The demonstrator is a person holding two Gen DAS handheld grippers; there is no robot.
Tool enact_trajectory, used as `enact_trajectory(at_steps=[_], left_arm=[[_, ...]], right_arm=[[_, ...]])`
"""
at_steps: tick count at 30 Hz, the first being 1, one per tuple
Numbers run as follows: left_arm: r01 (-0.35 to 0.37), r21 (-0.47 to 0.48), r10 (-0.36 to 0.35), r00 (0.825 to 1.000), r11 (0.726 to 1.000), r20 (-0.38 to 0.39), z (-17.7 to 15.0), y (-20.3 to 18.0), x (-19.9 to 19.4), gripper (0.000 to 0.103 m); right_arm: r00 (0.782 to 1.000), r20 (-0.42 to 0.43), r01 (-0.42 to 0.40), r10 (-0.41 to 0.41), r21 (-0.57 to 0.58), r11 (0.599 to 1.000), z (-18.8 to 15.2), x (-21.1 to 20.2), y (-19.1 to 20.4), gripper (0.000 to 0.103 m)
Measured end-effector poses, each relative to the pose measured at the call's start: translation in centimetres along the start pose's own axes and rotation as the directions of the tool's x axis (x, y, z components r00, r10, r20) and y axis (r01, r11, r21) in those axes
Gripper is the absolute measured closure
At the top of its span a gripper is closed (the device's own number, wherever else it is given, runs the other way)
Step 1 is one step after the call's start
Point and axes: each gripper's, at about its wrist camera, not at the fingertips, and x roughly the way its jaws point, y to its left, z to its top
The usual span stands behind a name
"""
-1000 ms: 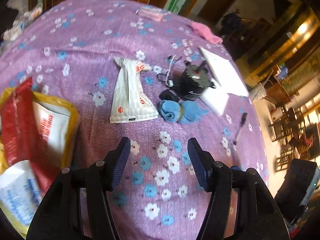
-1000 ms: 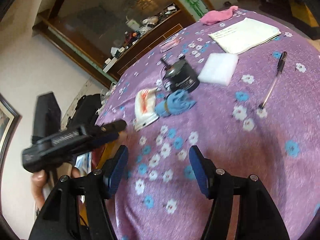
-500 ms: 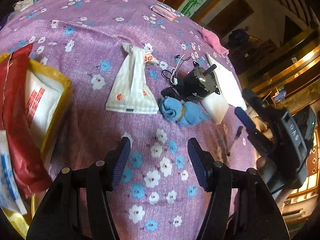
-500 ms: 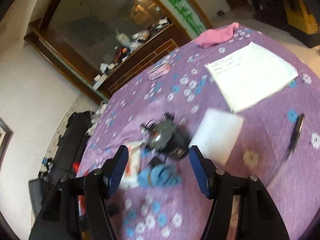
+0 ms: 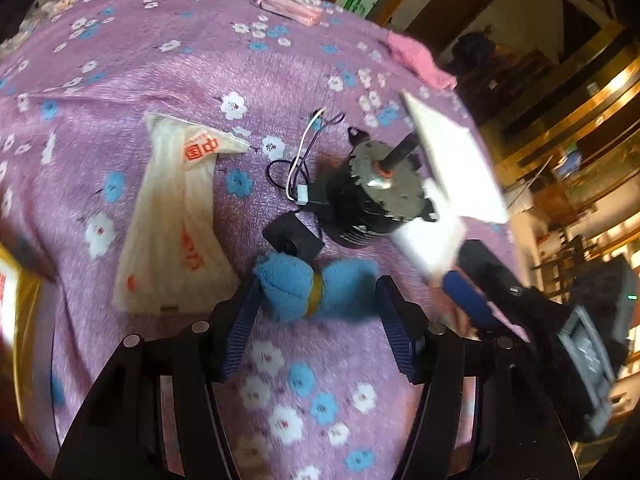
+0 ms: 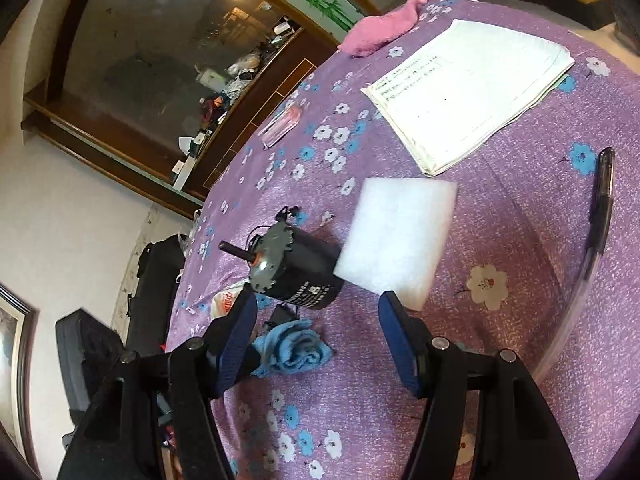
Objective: Organize soft objects
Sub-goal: 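Grasp the blue cloth with the left tool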
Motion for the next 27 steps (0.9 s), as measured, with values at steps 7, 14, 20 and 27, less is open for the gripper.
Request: enact_trajectory(at_steps=[7,14,20,27], left_arm=[[-0.064,0.072,0.063,0.998,0.995,0.022,-1.6,-1.1,0.3,0.065],[0.016,0.076,-0.014,1.000,0.997,-0.024,-3.9,0.2,-1.8,0.097],[0.101,0.060,-0.100,0.995,0.993,-0.023,-4.7,0.8,-3.1,0.100],[0.088,0.147,-0.089,0.996,0.985,-0.001,-4.4,-1.2,-3.2,0.051]], right_arm=[[0.999,0.022,0.032,-0.032,-0.019,0.999,0.1,-0.2,0.1,0.039],[0.998,0.015,0.054,-0.054,-0.033,0.998,0.0,0.2,0.2,0.039],[0.998,0.024,0.056,-0.056,-0.040,0.998,-0.2,0.2,0.2,0.039],[0.998,0.034,0.051,-0.050,-0.027,0.998,-0.1,-0.2,-0.1,0.039]])
